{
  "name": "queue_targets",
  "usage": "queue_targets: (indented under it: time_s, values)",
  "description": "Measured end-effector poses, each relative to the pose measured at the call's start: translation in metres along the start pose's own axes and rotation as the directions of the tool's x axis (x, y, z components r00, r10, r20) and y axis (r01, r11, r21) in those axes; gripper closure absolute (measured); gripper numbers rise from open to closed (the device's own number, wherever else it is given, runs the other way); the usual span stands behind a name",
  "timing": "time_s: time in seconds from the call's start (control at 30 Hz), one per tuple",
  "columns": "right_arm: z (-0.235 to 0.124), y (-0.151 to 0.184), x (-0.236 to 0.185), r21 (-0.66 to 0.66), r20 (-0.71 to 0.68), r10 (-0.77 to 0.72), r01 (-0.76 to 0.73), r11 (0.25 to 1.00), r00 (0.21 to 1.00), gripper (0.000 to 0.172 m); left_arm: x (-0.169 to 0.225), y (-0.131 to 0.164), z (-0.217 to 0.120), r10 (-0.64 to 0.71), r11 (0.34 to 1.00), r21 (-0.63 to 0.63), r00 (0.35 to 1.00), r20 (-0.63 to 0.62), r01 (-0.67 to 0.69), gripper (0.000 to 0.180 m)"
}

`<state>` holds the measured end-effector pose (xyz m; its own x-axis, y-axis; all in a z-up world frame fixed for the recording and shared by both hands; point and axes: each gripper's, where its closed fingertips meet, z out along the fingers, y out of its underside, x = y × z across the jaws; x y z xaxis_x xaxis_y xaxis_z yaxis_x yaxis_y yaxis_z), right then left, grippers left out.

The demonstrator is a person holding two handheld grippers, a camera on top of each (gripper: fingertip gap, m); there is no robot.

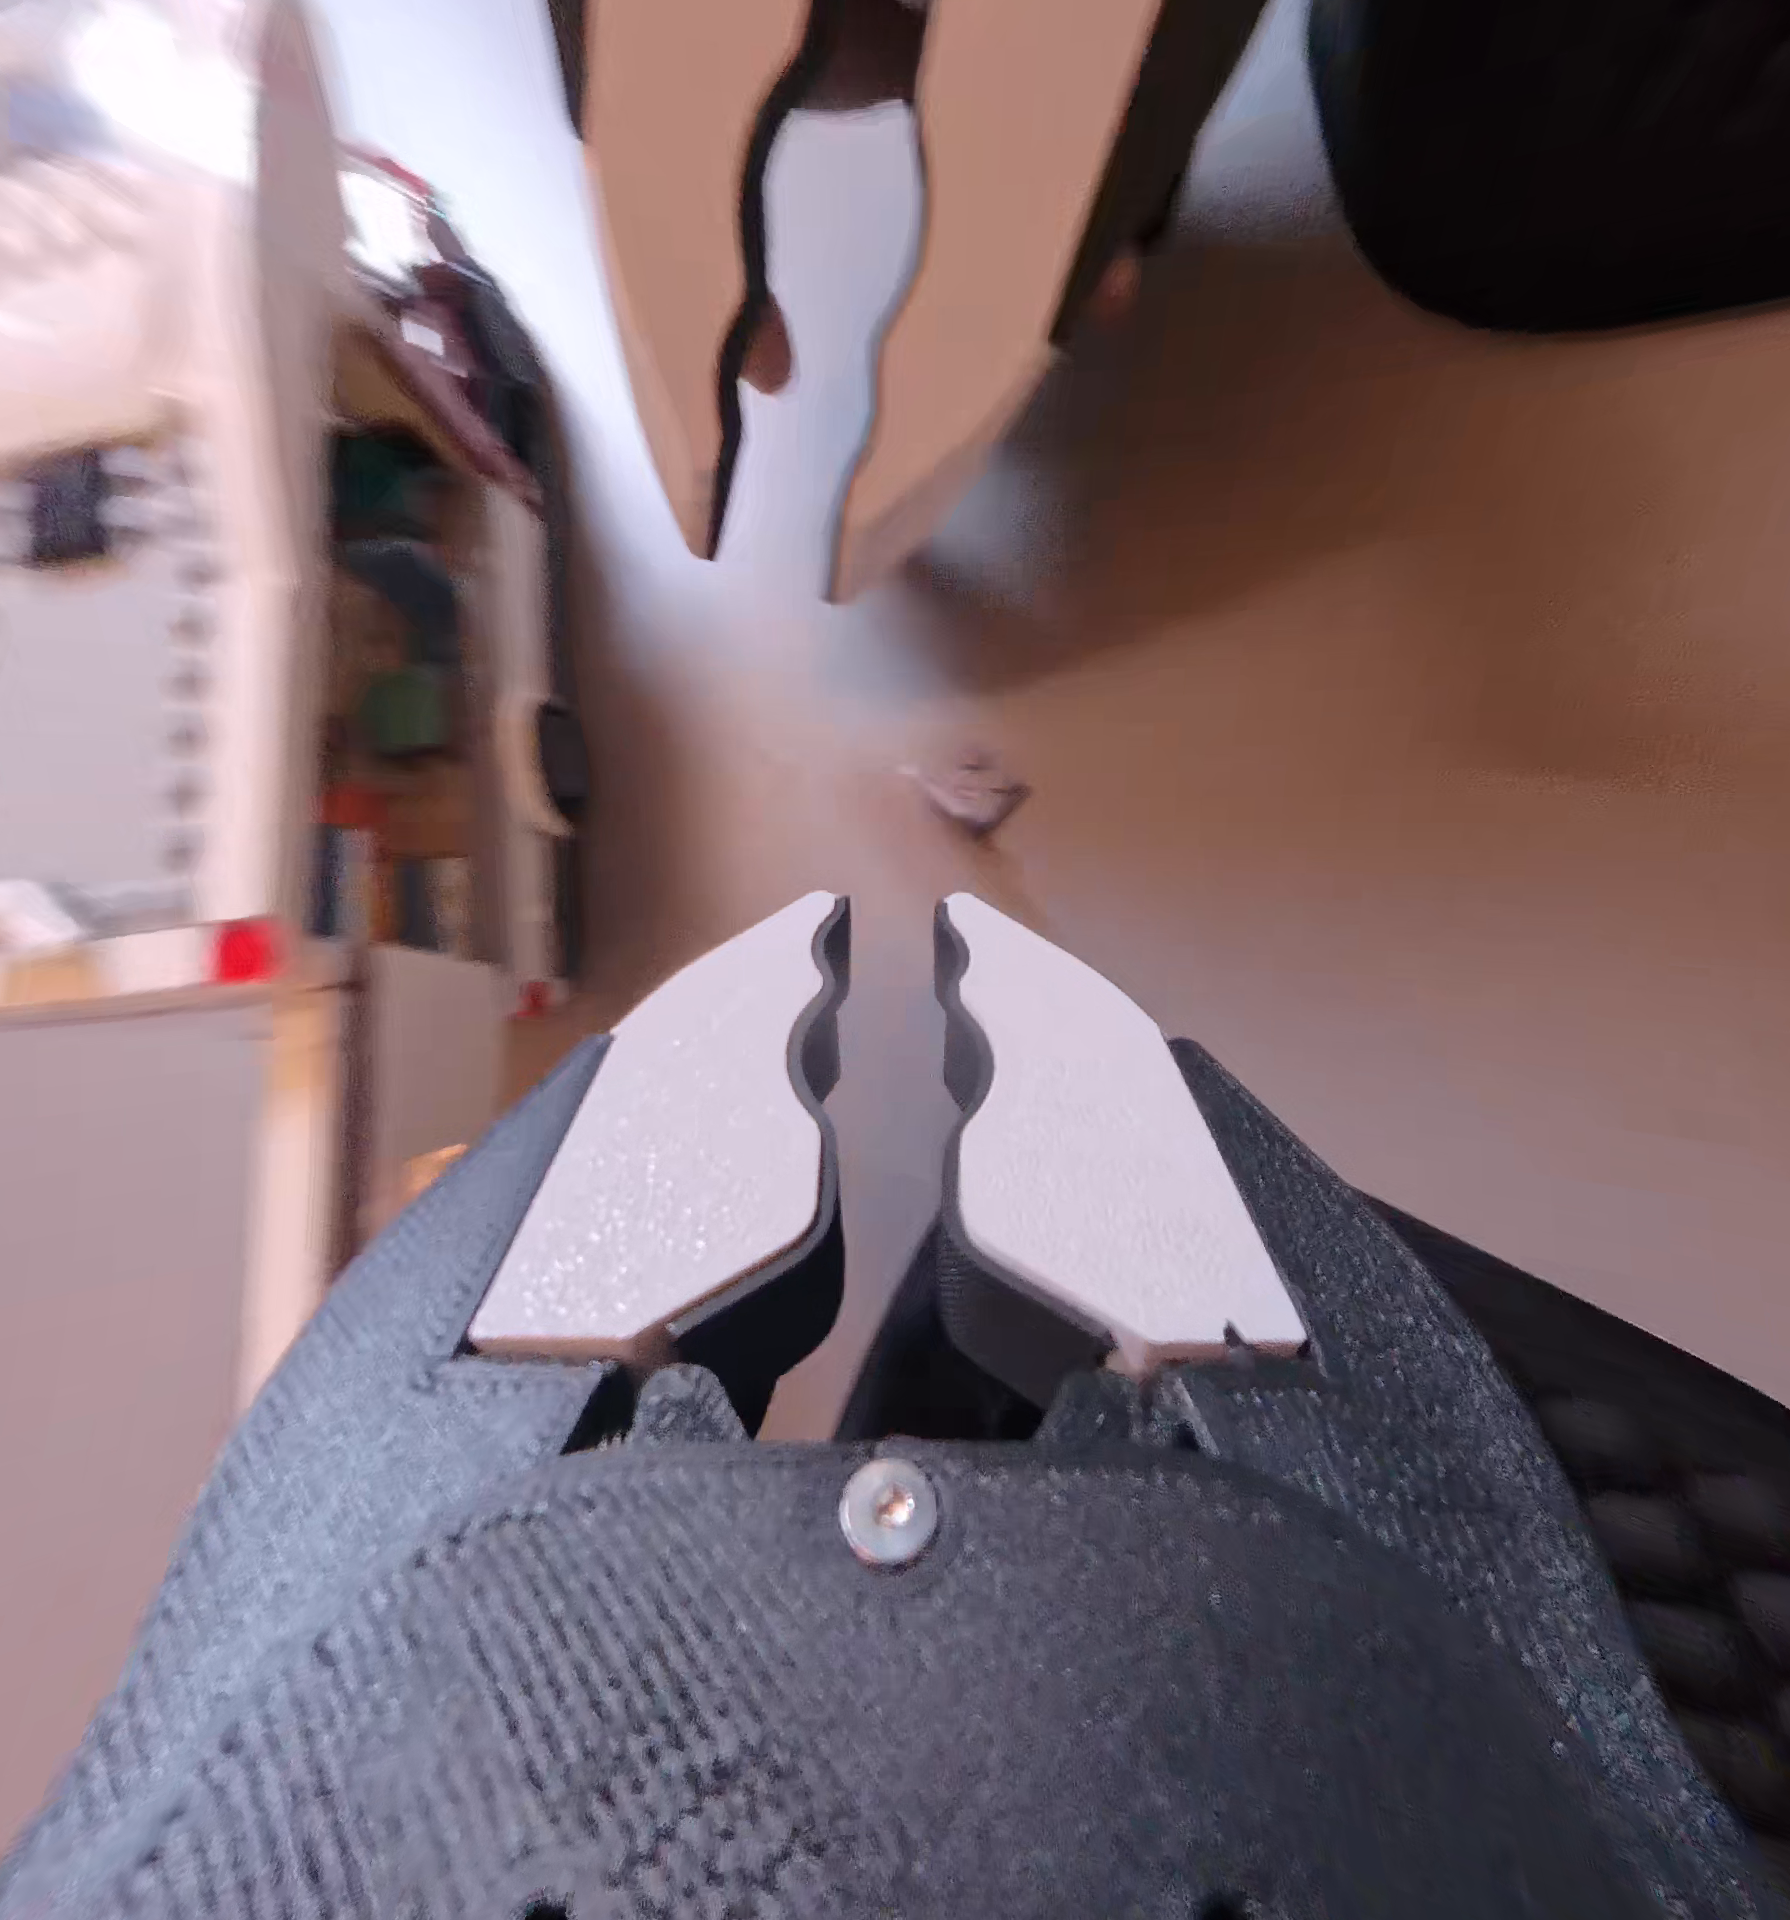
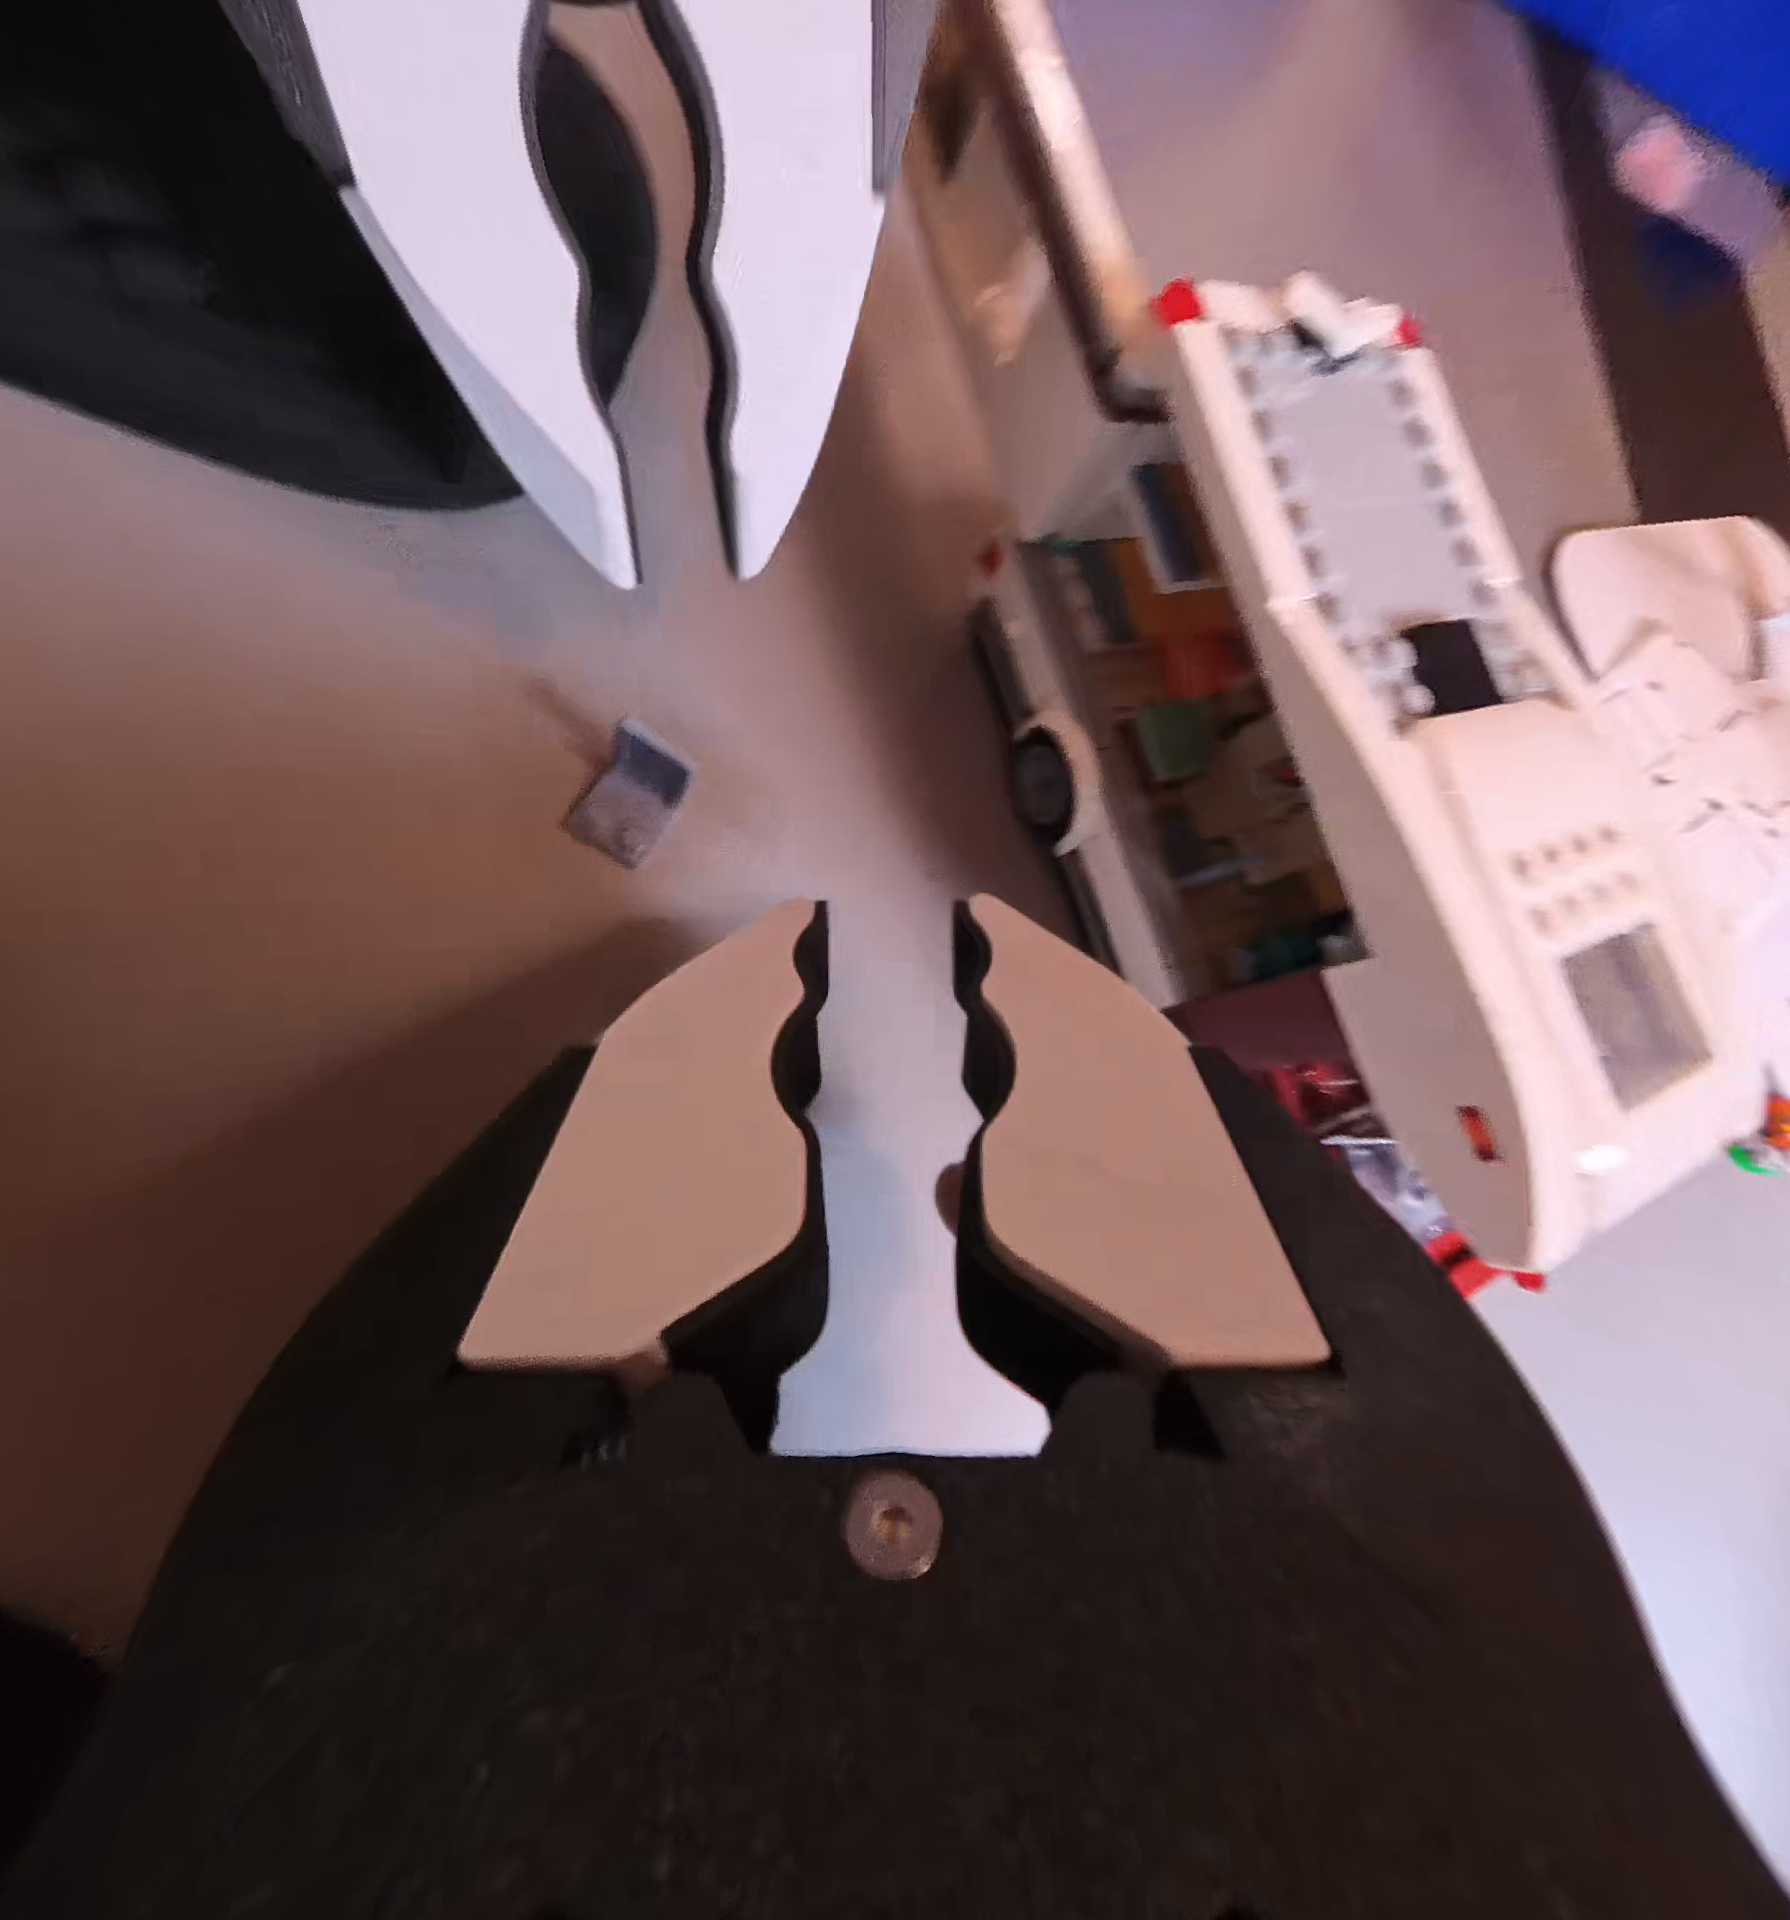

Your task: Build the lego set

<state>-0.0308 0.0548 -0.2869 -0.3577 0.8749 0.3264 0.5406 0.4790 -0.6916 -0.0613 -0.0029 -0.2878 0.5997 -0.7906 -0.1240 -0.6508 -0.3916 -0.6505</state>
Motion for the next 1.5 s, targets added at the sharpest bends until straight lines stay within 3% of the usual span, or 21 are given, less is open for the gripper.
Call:
queue_targets:
  time_s: [0.03,0.1,0.17,0.27,0.37,0.47,0.63,1.03,1.2,1.3,1.4,1.5]
  values:
    - [0.000,-0.001,0.006,0.000,-0.029,-0.008,0.008,1.000,1.000,0.143,-0.012,-0.006,-0.008,0.000,0.999,0.038,0.998,0.059,-0.002,0.163]
    - [0.004,-0.001,0.012,-0.026,-0.067,-0.054,0.053,0.998,0.996,0.126,-0.044,-0.017,-0.030,-0.030,0.992,0.124,0.981,0.190,0.006,0.158]
    - [0.010,-0.001,0.015,-0.049,-0.086,-0.083,0.079,0.996,0.993,0.121,-0.075,-0.020,-0.049,-0.072,0.985,0.172,0.954,0.290,0.022,0.146]
    - [0.017,0.002,0.022,-0.078,-0.125,-0.098,0.088,0.993,0.987,0.119,-0.093,-0.013,-0.050,-0.124,0.985,0.149,0.956,0.266,0.086,0.120]
    - [0.019,0.000,0.023,-0.059,-0.127,-0.077,0.070,0.996,0.989,0.122,-0.102,-0.001,-0.040,-0.069,0.997,0.048,0.955,0.288,0.057,0.113]
    - [0.021,-0.012,0.018,-0.006,-0.119,-0.108,0.108,0.994,0.987,0.129,-0.102,0.000,-0.028,-0.057,0.998,0.025,0.966,0.251,0.052,0.111]
    - [0.041,-0.023,0.011,-0.061,-0.108,-0.195,0.190,0.980,0.975,0.117,-0.106,-0.002,-0.022,-0.094,0.996,0.024,0.975,0.202,0.091,0.106]
    - [0.047,-0.013,0.025,-0.177,-0.143,-0.122,0.096,0.980,0.982,0.116,-0.106,0.005,-0.019,-0.034,0.997,-0.060,0.971,0.236,0.050,0.116]
    - [0.043,-0.012,0.024,-0.169,-0.142,-0.096,0.071,0.983,0.985,0.115,-0.106,0.008,-0.019,-0.027,0.996,-0.073,0.969,0.247,0.047,0.117]
    - [0.029,-0.017,0.022,-0.088,-0.119,-0.048,0.038,0.995,0.992,0.116,-0.102,0.000,-0.027,-0.031,0.999,-0.031,0.964,0.263,0.040,0.118]
    - [0.007,-0.016,0.016,0.003,-0.047,0.057,-0.057,0.998,0.997,0.120,-0.077,-0.011,-0.034,-0.009,0.999,0.036,0.978,0.211,0.001,0.128]
    - [-0.013,-0.005,0.012,0.046,-0.001,0.103,-0.103,0.994,0.995,0.127,-0.034,-0.011,-0.027,0.078,0.995,0.055,0.996,0.053,-0.081,0.142]
